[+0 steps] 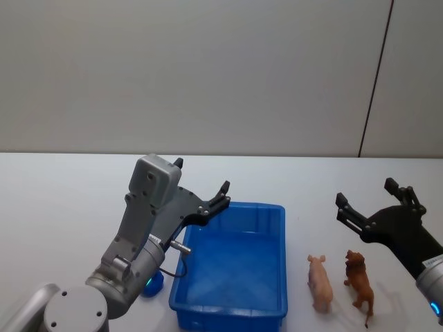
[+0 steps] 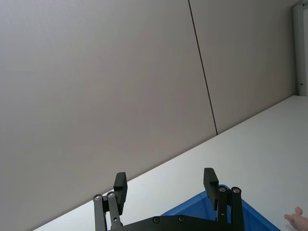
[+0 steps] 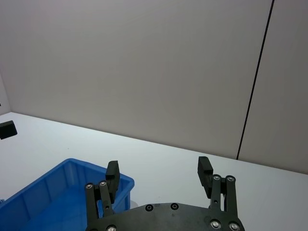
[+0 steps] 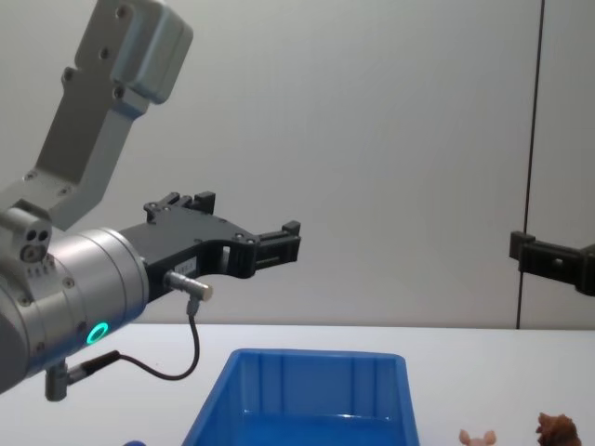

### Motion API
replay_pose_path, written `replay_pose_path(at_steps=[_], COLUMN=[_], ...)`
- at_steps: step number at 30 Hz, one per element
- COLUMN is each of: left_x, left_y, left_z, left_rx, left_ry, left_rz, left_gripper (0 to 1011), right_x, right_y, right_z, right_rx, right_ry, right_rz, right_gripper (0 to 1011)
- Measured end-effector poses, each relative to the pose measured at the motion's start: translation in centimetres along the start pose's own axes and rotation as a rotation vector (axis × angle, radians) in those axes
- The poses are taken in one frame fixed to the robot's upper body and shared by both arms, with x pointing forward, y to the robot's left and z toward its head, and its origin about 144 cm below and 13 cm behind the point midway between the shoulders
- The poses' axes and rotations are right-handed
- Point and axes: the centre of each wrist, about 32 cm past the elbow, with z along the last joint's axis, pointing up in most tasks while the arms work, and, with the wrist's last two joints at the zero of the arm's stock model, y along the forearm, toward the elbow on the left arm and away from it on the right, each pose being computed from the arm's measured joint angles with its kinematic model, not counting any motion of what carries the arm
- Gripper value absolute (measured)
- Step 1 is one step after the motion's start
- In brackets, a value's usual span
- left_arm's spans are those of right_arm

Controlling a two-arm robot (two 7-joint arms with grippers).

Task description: Pick up the two dolls from the table and place them into the box.

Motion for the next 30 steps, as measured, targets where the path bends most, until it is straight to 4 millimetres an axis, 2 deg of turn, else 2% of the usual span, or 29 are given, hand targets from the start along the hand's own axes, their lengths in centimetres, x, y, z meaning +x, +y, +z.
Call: replay_pose_path(at_steps=[30], left_x=[0.0], left_y=[0.0], left_z=[0.0], left_rx=[0.0], left_ry=[0.0], left_rz=[0.0], left_gripper=[1002], right_x=[0.0], right_y=[0.0], right_z=[0.0], right_rx=[0.0], right_ry=[0.0], right_rz=[0.0], right_gripper=[1001])
